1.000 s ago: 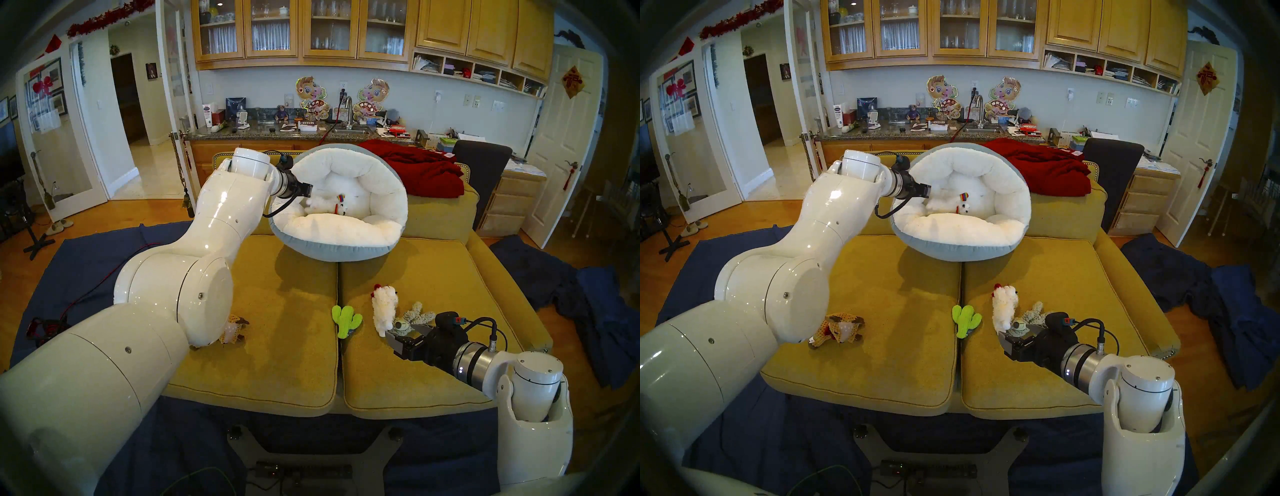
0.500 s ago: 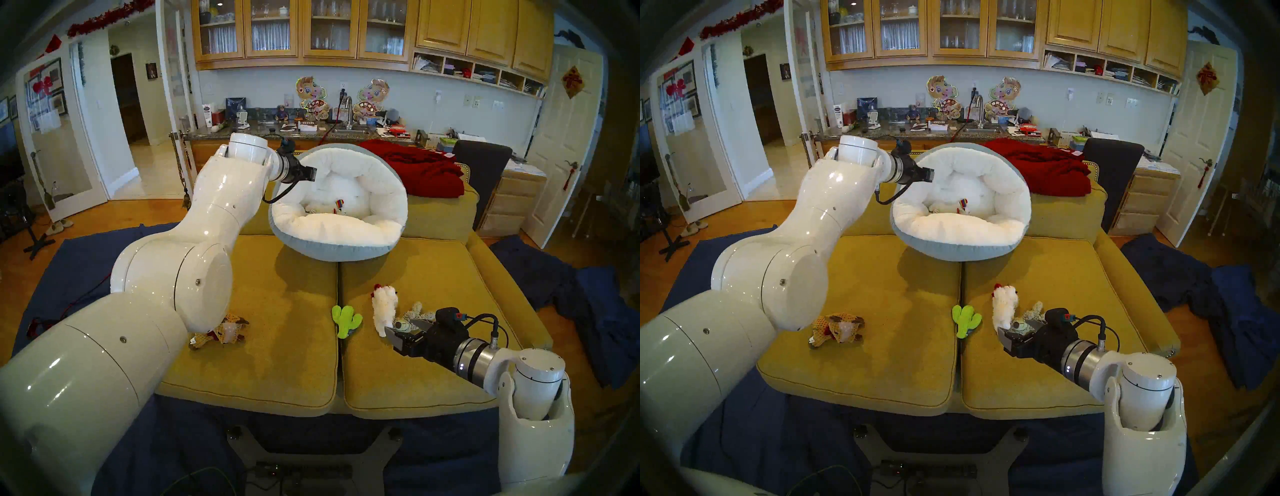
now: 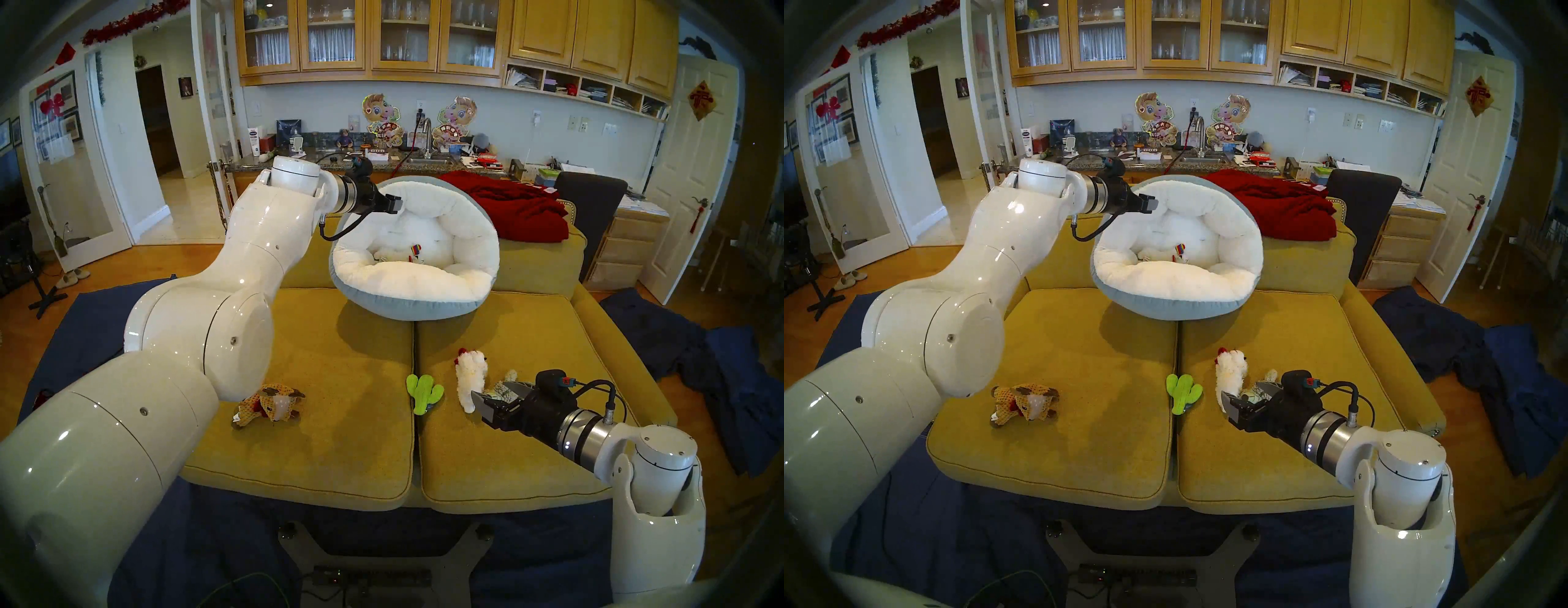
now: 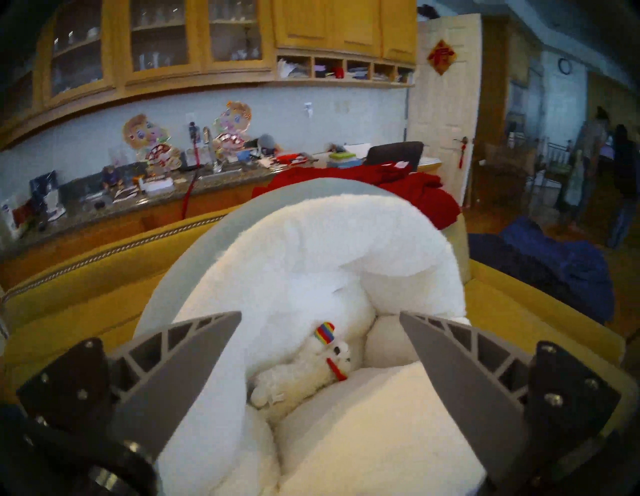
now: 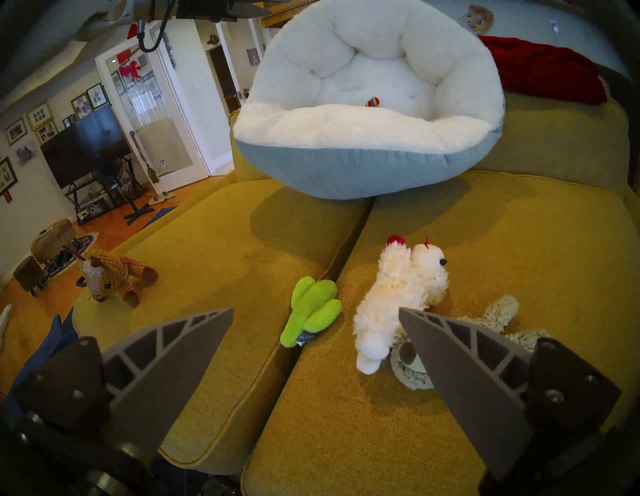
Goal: Put toys into dog bed
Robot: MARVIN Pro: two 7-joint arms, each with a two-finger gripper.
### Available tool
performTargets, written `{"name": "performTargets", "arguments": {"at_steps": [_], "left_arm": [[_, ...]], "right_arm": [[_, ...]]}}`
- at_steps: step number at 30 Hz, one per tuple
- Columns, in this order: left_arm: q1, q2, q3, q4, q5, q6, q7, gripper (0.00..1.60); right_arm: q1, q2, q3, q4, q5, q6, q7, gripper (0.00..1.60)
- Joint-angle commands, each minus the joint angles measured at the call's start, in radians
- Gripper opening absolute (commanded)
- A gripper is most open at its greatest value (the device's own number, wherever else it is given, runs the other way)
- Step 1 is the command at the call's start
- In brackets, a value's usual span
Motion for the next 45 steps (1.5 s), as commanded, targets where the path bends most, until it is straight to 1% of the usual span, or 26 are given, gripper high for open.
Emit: {"name": "performTargets", "arguments": {"at_steps": [1, 9, 17, 22, 25, 26, 28, 29, 30, 32, 33, 34, 35, 36, 39, 41, 42, 43, 45], "left_arm": [[0.013, 0.035, 0.030, -0.118, -0.023, -0.049, -0.125, 1.60], [0.075, 0.087, 0.042, -0.213, -0.034, -0.054, -0.275, 1.60], [0.151, 0.143, 0.027, -0.316, -0.047, -0.051, -0.371, 1.60], [0.203, 0.182, 0.010, -0.382, -0.054, -0.047, -0.420, 1.60], [0.221, 0.197, 0.005, -0.400, -0.056, -0.045, -0.437, 1.60], [0.245, 0.215, -0.002, -0.428, -0.058, -0.042, -0.456, 1.60], [0.266, 0.230, -0.008, -0.448, -0.059, -0.040, -0.472, 1.60], [0.284, 0.239, -0.012, -0.478, -0.061, -0.038, -0.482, 1.60], [0.284, 0.239, -0.012, -0.478, -0.061, -0.038, -0.482, 1.60], [0.308, 0.253, -0.020, -0.504, -0.064, -0.035, -0.499, 1.60], [0.304, 0.254, -0.022, -0.483, -0.067, -0.039, -0.507, 1.60], [0.327, 0.261, -0.026, -0.524, -0.068, -0.034, -0.512, 1.60], [0.341, 0.267, -0.030, -0.541, -0.070, -0.034, -0.522, 1.60], [0.343, 0.267, -0.032, -0.536, -0.073, -0.035, -0.529, 1.60], [0.382, 0.278, -0.041, -0.590, -0.080, -0.031, -0.550, 1.60], [0.393, 0.281, -0.045, -0.595, -0.086, -0.033, -0.566, 1.60], [0.411, 0.287, -0.049, -0.629, -0.088, -0.030, -0.572, 1.60], [0.408, 0.287, -0.051, -0.616, -0.091, -0.033, -0.579, 1.60], [0.435, 0.300, -0.061, -0.666, -0.094, -0.029, -0.590, 1.60]], "right_arm": [[0.005, -0.008, 0.000, -0.035, 0.005, -0.018, -0.001, 1.60], [0.007, -0.014, 0.002, -0.032, 0.003, -0.020, 0.002, 1.60], [0.008, -0.019, 0.004, -0.030, 0.001, -0.021, 0.004, 1.60], [0.008, -0.021, 0.005, -0.028, 0.001, -0.022, 0.006, 1.60], [0.008, -0.022, 0.005, -0.028, 0.000, -0.022, 0.006, 1.60], [0.008, -0.023, 0.006, -0.028, 0.000, -0.023, 0.007, 1.60], [0.008, -0.024, 0.006, -0.028, 0.000, -0.023, 0.007, 1.60], [0.008, -0.024, 0.006, -0.028, 0.000, -0.024, 0.008, 1.60], [0.008, -0.024, 0.006, -0.028, 0.000, -0.024, 0.008, 1.60], [0.008, -0.026, 0.007, -0.028, -0.001, -0.024, 0.008, 1.60], [0.008, -0.026, 0.007, -0.029, -0.001, -0.024, 0.009, 1.60], [0.008, -0.026, 0.007, -0.029, -0.001, -0.025, 0.009, 1.60], [0.008, -0.027, 0.007, -0.029, -0.001, -0.025, 0.009, 1.60], [0.008, -0.027, 0.007, -0.029, -0.001, -0.025, 0.010, 1.60], [0.008, -0.028, 0.008, -0.030, -0.002, -0.026, 0.010, 1.60], [0.008, -0.028, 0.008, -0.030, -0.002, -0.026, 0.011, 1.60], [0.008, -0.028, 0.008, -0.030, -0.002, -0.027, 0.011, 1.60], [0.008, -0.029, 0.008, -0.030, -0.002, -0.027, 0.011, 1.60], [0.008, -0.029, 0.008, -0.030, -0.002, -0.027, 0.012, 1.60]]}}
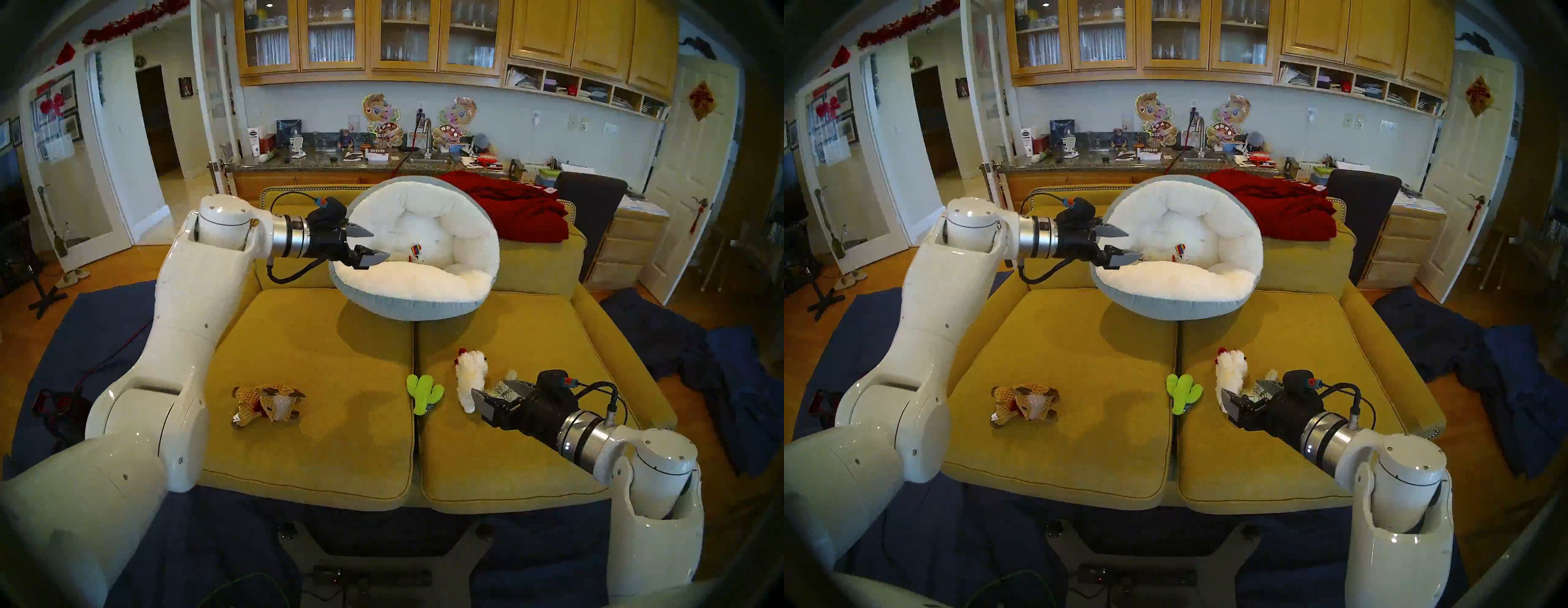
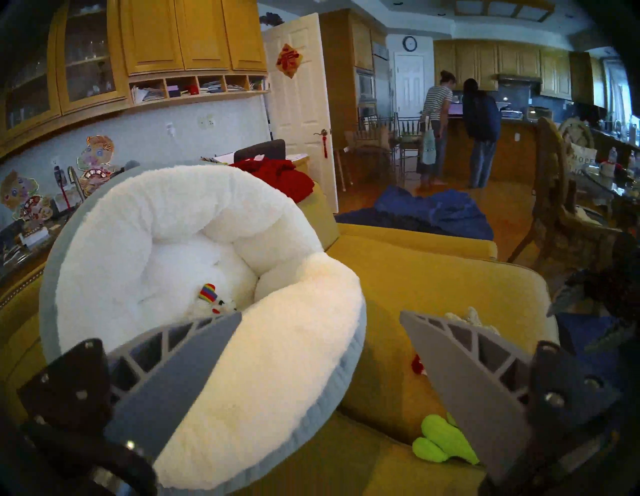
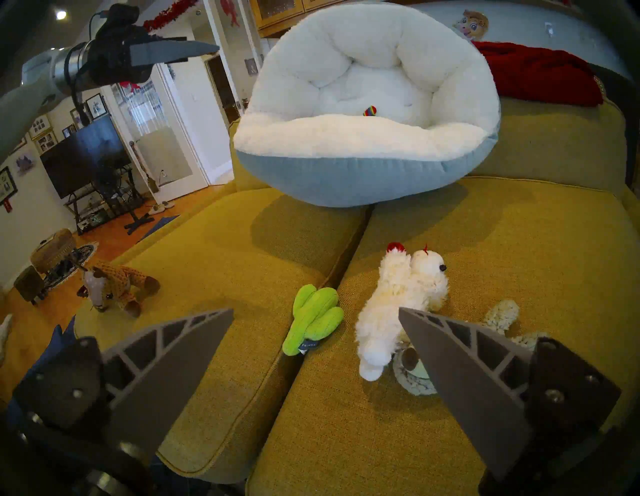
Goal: Put toys into dog bed
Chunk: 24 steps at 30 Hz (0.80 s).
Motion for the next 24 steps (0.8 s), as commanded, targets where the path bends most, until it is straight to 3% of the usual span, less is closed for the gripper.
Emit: {"name": "performTargets", "arguments": {"at_steps": [1, 2, 3, 18, 19, 24], "left_arm": [[0.029, 0.034, -0.037, -0.106, -0.032, 0.002, -0.042, 1.60], [0.050, 0.043, -0.044, -0.149, -0.032, 0.009, -0.043, 1.60], [0.043, 0.045, -0.048, -0.123, -0.036, 0.005, -0.049, 1.60], [0.193, 0.110, -0.142, -0.352, -0.062, 0.046, -0.099, 1.60], [0.187, 0.110, -0.145, -0.332, -0.066, 0.042, -0.108, 1.60], [0.224, 0.128, -0.167, -0.404, -0.066, 0.055, -0.119, 1.60]], "right_arm": [[0.011, 0.003, -0.003, -0.030, 0.000, -0.011, 0.001, 1.60], [0.011, 0.003, -0.002, -0.030, 0.000, -0.011, 0.001, 1.60], [0.010, 0.002, -0.002, -0.030, 0.000, -0.011, 0.001, 1.60], [0.010, 0.001, -0.002, -0.031, -0.001, -0.015, 0.004, 1.60], [0.010, 0.001, -0.002, -0.032, -0.001, -0.015, 0.004, 1.60], [0.009, 0.001, -0.002, -0.033, -0.002, -0.017, 0.004, 1.60]]}}
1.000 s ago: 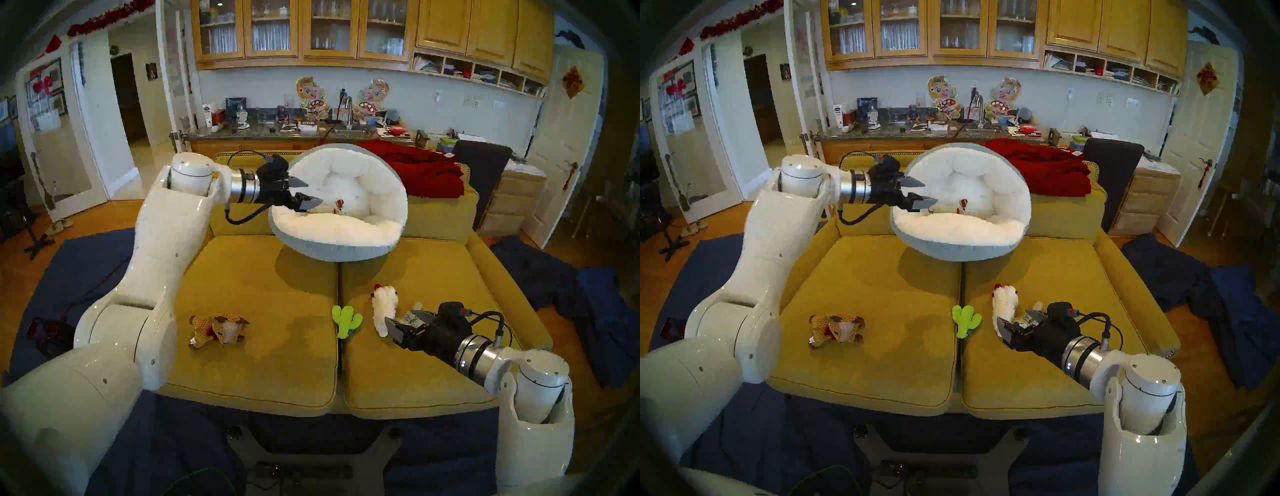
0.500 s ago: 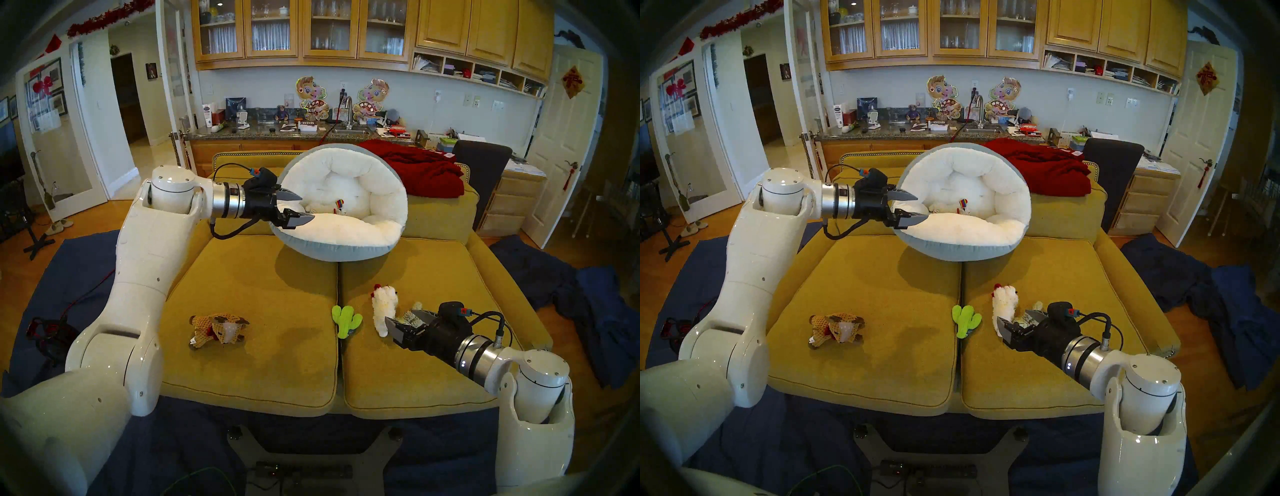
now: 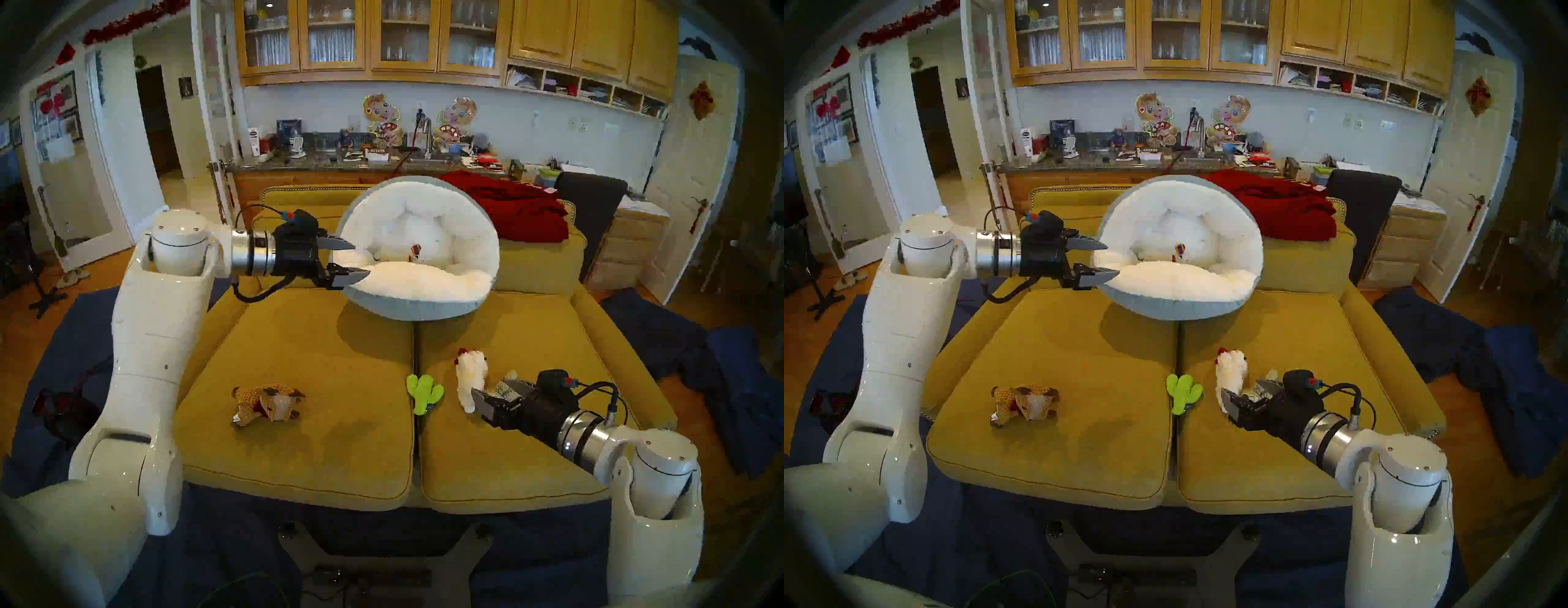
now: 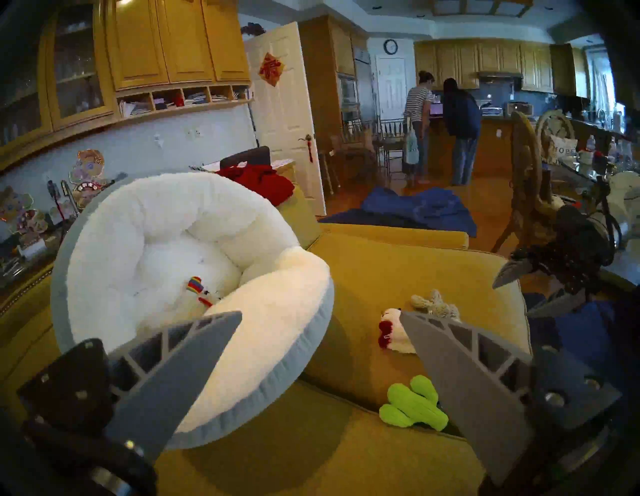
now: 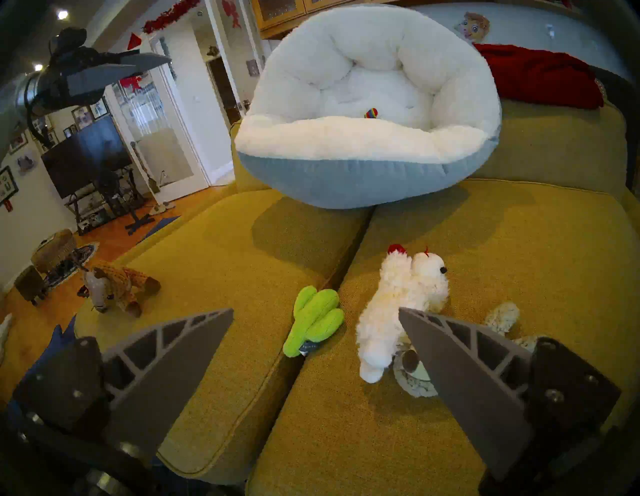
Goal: Put toys into dog bed
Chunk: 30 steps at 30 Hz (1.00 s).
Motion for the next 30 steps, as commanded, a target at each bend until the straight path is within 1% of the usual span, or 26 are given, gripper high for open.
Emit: {"name": "performTargets", "arguments": {"at_steps": [1, 3, 5, 6, 7, 8, 9, 10, 11, 13, 15, 16, 17, 18, 19, 20, 22, 23, 24, 25, 30], "left_arm": [[0.030, 0.031, -0.051, -0.124, -0.021, 0.012, -0.017, 1.60], [0.038, 0.035, -0.058, -0.140, -0.022, 0.019, -0.022, 1.60], [0.058, 0.039, -0.069, -0.179, -0.022, 0.039, -0.024, 1.60], [0.056, 0.038, -0.068, -0.178, -0.023, 0.042, -0.028, 1.60], [0.074, 0.040, -0.073, -0.212, -0.019, 0.056, -0.025, 1.60], [0.072, 0.041, -0.067, -0.206, -0.020, 0.059, -0.036, 1.60], [0.091, 0.042, -0.069, -0.240, -0.013, 0.072, -0.030, 1.60], [0.094, 0.044, -0.061, -0.238, -0.009, 0.079, -0.034, 1.60], [0.120, 0.047, -0.061, -0.279, 0.002, 0.101, -0.021, 1.60], [0.126, 0.047, -0.057, -0.281, 0.004, 0.111, -0.016, 1.60], [0.157, 0.049, -0.055, -0.317, 0.013, 0.160, 0.007, 1.60], [0.150, 0.049, -0.049, -0.298, 0.010, 0.163, 0.004, 1.60], [0.181, 0.055, -0.051, -0.342, 0.018, 0.194, 0.026, 1.60], [0.195, 0.058, -0.049, -0.356, 0.019, 0.210, 0.039, 1.60], [0.197, 0.062, -0.042, -0.347, 0.015, 0.218, 0.039, 1.60], [0.222, 0.065, -0.045, -0.382, 0.018, 0.242, 0.060, 1.60], [0.244, 0.072, -0.041, -0.396, 0.010, 0.272, 0.075, 1.60], [0.267, 0.078, -0.044, -0.424, 0.012, 0.291, 0.089, 1.60], [0.268, 0.083, -0.039, -0.416, 0.005, 0.293, 0.092, 1.60], [0.295, 0.090, -0.042, -0.449, 0.005, 0.309, 0.110, 1.60], [0.342, 0.115, -0.037, -0.491, -0.022, 0.335, 0.152, 1.60]], "right_arm": [[0.009, 0.002, -0.003, -0.032, -0.001, -0.011, -0.001, 1.60], [0.009, 0.002, -0.003, -0.033, -0.002, -0.012, -0.001, 1.60], [0.008, 0.002, -0.003, -0.034, -0.002, -0.013, -0.001, 1.60], [0.008, 0.001, -0.003, -0.035, -0.002, -0.013, -0.001, 1.60], [0.008, 0.001, -0.003, -0.035, -0.003, -0.013, -0.001, 1.60], [0.007, 0.001, -0.003, -0.036, -0.003, -0.014, -0.001, 1.60], [0.007, 0.001, -0.003, -0.036, -0.003, -0.014, -0.001, 1.60], [0.007, 0.000, -0.003, -0.037, -0.004, -0.015, -0.002, 1.60], [0.006, 0.000, -0.003, -0.037, -0.004, -0.015, -0.002, 1.60], [0.006, 0.000, -0.003, -0.038, -0.005, -0.016, -0.002, 1.60], [0.005, -0.001, -0.003, -0.039, -0.006, -0.017, -0.003, 1.60], [0.005, -0.001, -0.004, -0.040, -0.006, -0.017, -0.003, 1.60], [0.004, -0.001, -0.004, -0.040, -0.007, -0.018, -0.003, 1.60], [0.004, -0.002, -0.004, -0.041, -0.007, -0.018, -0.004, 1.60], [0.004, -0.002, -0.004, -0.041, -0.007, -0.018, -0.004, 1.60], [0.003, -0.002, -0.004, -0.041, -0.008, -0.019, -0.004, 1.60], [0.003, -0.003, -0.004, -0.042, -0.008, -0.019, -0.004, 1.60], [0.003, -0.003, -0.004, -0.042, -0.008, -0.019, -0.004, 1.60], [0.003, -0.003, -0.004, -0.042, -0.009, -0.019, -0.004, 1.60], [0.003, -0.004, -0.004, -0.042, -0.009, -0.019, -0.004, 1.60], [0.002, -0.005, -0.004, -0.043, -0.011, -0.020, -0.004, 1.60]]}}
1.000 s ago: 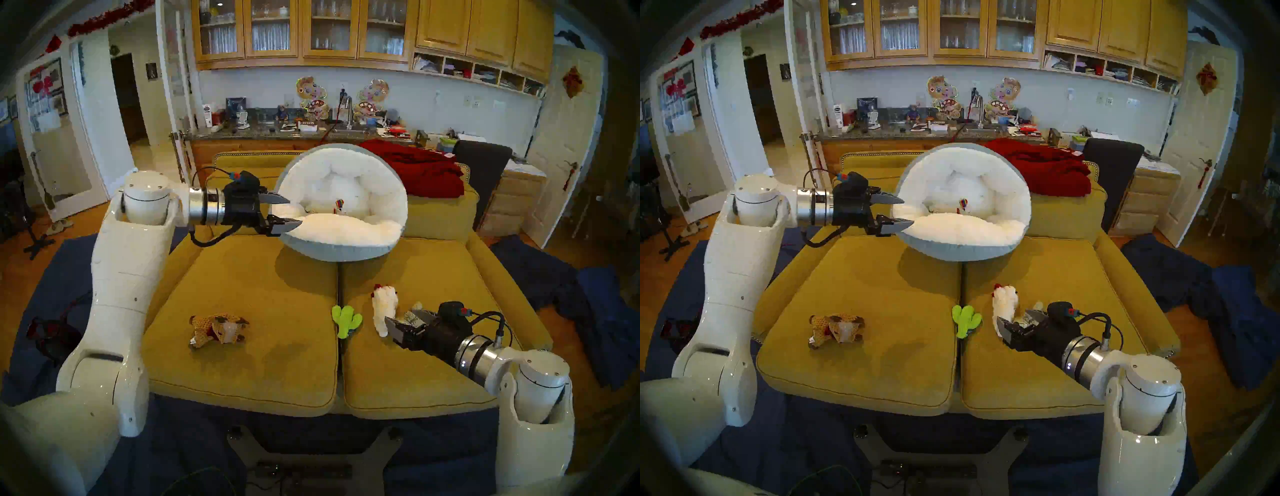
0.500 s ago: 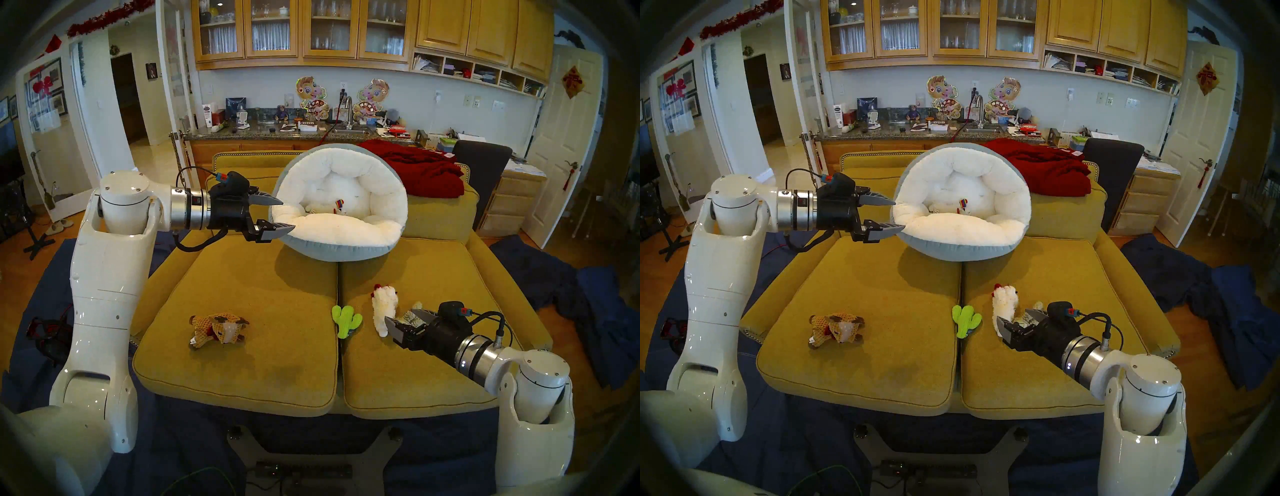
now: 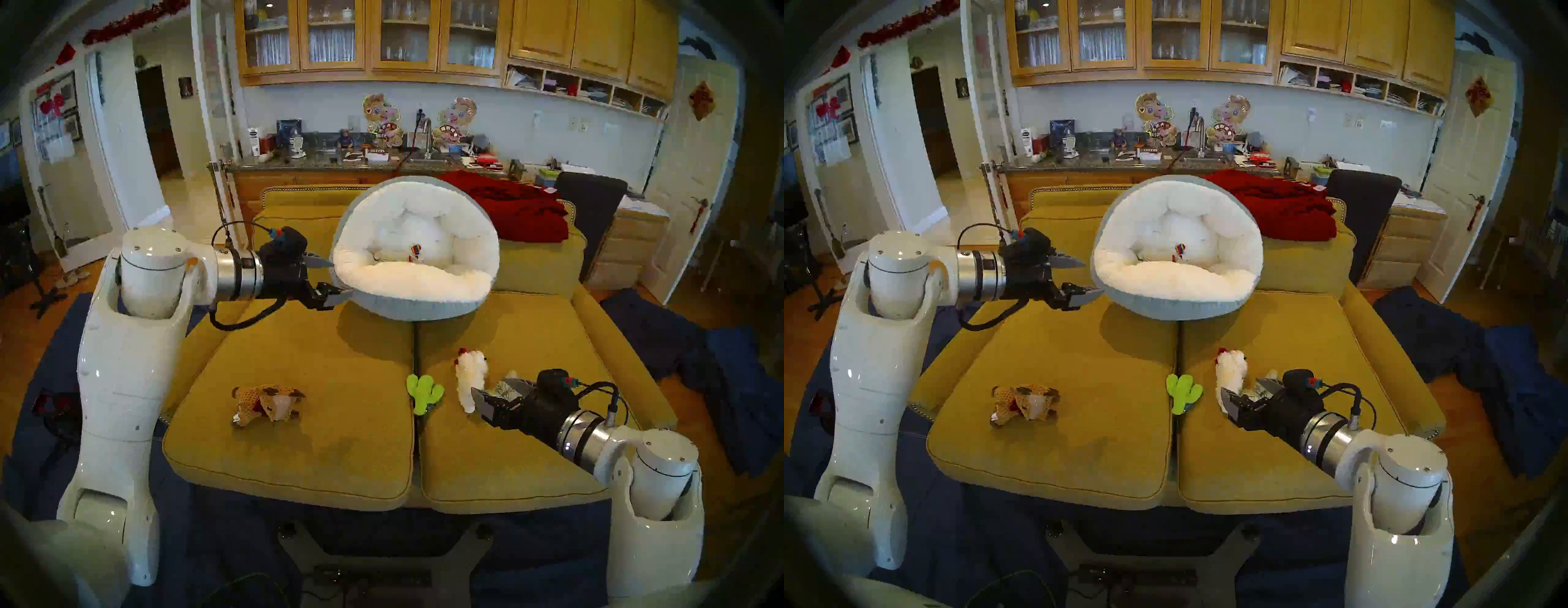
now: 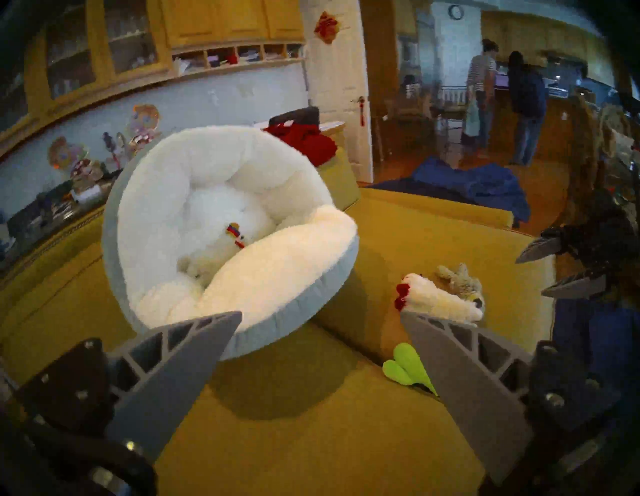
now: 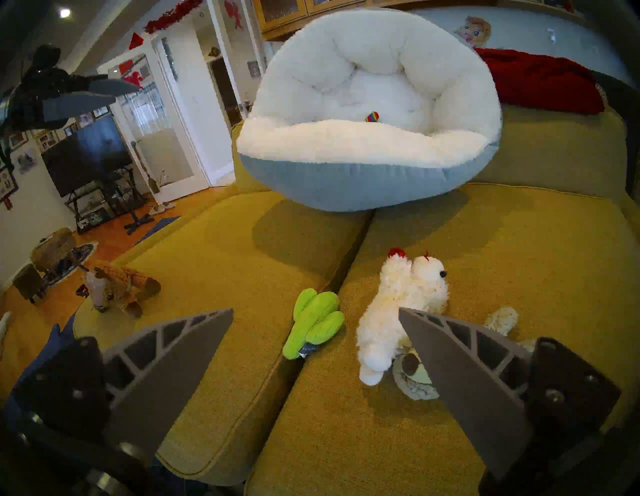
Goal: Put toys into dog bed
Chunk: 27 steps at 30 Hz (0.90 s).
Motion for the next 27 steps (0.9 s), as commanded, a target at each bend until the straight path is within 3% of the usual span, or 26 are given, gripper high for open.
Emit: {"name": "performTargets", "arguments": {"at_steps": [1, 12, 27], "left_arm": [[0.068, 0.041, 0.000, -0.093, -0.043, 0.031, -0.080, 1.60], [0.142, 0.136, -0.030, -0.120, -0.135, -0.029, -0.066, 1.60], [0.170, 0.199, -0.090, -0.091, -0.220, -0.118, -0.157, 1.60]], "right_arm": [[0.007, 0.000, -0.003, -0.034, -0.003, -0.010, -0.004, 1.60], [0.007, -0.001, -0.003, -0.035, -0.005, -0.011, -0.005, 1.60], [0.007, -0.003, -0.003, -0.035, -0.006, -0.012, -0.004, 1.60]]}}
